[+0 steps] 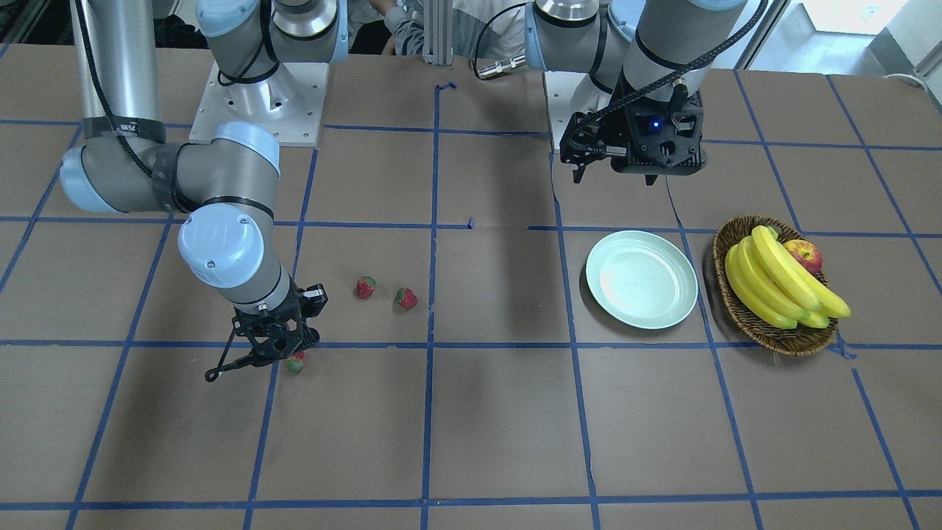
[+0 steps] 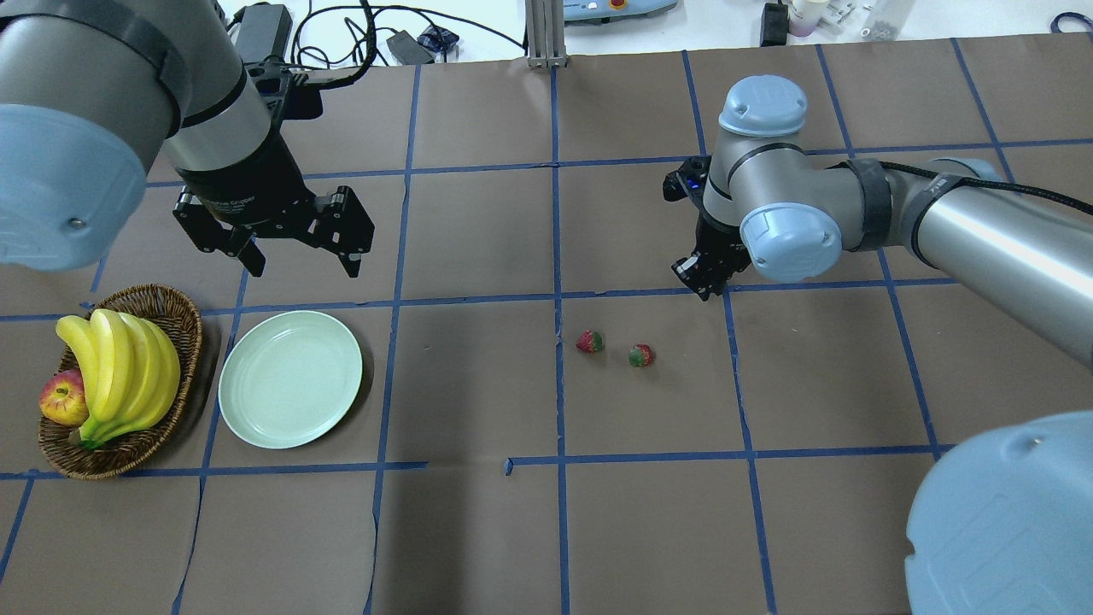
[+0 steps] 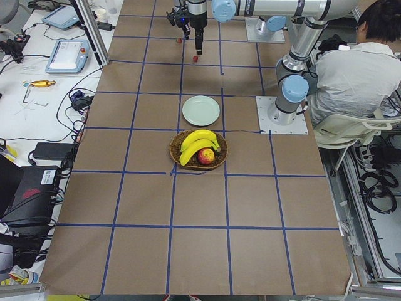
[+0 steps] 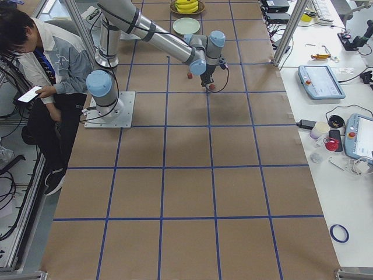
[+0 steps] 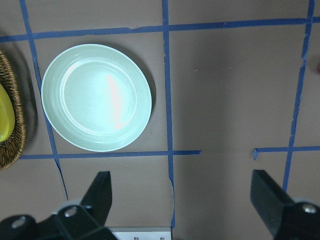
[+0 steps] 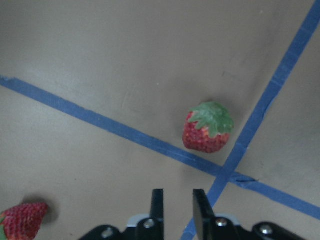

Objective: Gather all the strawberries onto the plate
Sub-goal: 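Lower the right gripper and close it on that strawberry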

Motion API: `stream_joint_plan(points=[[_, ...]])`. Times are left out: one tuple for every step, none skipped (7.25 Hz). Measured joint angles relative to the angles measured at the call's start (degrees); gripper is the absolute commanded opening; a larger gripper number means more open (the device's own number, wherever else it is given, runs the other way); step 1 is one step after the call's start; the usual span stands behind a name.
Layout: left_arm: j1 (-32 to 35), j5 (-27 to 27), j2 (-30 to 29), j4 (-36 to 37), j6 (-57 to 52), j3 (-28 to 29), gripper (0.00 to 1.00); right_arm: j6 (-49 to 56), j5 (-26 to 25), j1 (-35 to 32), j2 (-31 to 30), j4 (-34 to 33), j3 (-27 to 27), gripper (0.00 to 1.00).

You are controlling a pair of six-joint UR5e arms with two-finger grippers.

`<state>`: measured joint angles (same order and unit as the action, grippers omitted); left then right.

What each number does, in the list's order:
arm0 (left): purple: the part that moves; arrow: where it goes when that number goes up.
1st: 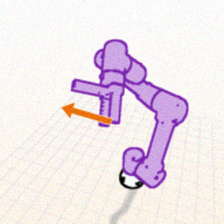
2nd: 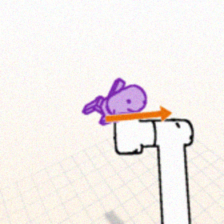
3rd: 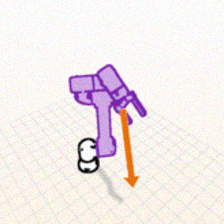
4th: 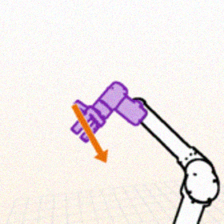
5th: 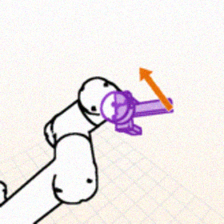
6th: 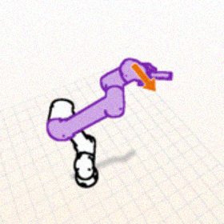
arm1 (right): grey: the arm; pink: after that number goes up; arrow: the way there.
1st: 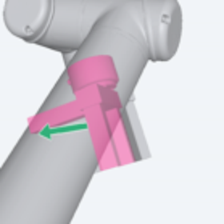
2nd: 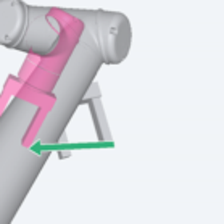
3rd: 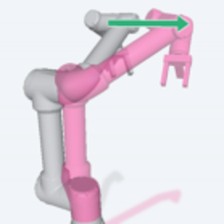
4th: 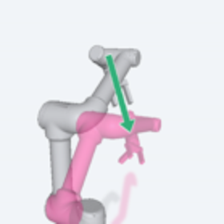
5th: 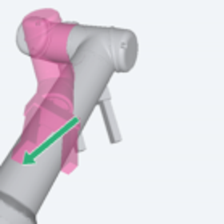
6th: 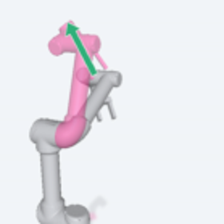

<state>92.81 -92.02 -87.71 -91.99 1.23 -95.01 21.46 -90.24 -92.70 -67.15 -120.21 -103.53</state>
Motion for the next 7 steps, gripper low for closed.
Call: stream_joint_plan(points=[[0.0,0.0,0.0,0.0,0.0,0.0,1.00,-1.0,0.1,0.0,0.2,-0.1,1.2,1.00],[0.0,0.0,0.0,0.1,0.0,0.0,1.00,-2.9,0.3,0.0,0.7,-0.6,2.4,1.00],[0.0,0.1,-0.1,0.1,0.1,0.0,1.00,-4.4,0.6,0.0,1.7,-2.2,3.2,1.00],[0.1,0.1,-0.1,0.1,0.1,0.0,1.00,-5.1,0.7,0.0,3.3,-4.1,3.8,1.00],[0.1,0.2,-0.1,0.1,0.1,0.0,1.00,-5.3,0.7,0.0,4.6,-5.5,4.1,0.95],[0.1,0.3,-0.2,0.1,0.1,0.0,1.00,-5.3,0.6,0.0,5.3,-6.0,4.1,0.85],[0.1,0.5,-0.2,0.1,0.2,-0.1,1.00,-5.4,0.6,0.0,5.8,-6.2,4.1,0.72]])
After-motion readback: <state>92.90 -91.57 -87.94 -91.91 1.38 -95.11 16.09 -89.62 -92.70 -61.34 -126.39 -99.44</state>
